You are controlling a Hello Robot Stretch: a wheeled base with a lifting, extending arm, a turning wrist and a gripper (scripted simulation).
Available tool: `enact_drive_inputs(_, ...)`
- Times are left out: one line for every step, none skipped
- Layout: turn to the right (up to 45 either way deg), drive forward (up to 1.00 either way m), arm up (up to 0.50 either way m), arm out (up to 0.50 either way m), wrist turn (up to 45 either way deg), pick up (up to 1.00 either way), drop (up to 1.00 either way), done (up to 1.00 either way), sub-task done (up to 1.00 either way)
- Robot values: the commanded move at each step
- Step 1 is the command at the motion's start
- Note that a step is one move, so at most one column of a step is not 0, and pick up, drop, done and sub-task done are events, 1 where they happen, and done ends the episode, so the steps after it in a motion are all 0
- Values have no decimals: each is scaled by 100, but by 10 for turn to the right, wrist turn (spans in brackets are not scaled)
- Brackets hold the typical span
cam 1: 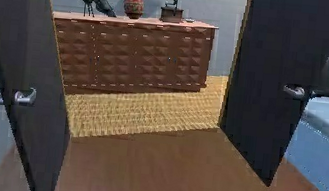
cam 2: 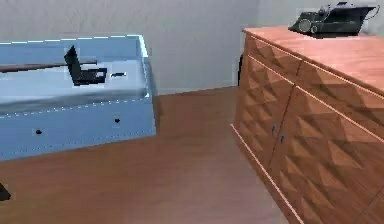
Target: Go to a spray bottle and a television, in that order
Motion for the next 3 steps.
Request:
enact_drive_inputs(-150, 0, 0, 0, 0, 0, 0, 0, 0)
enact_drive_inputs(0, 15, 0, 0, 0, 0, 0, 0, 0)
enact_drive_inputs(0, 45, 0, 0, 0, 0, 0, 0, 0)
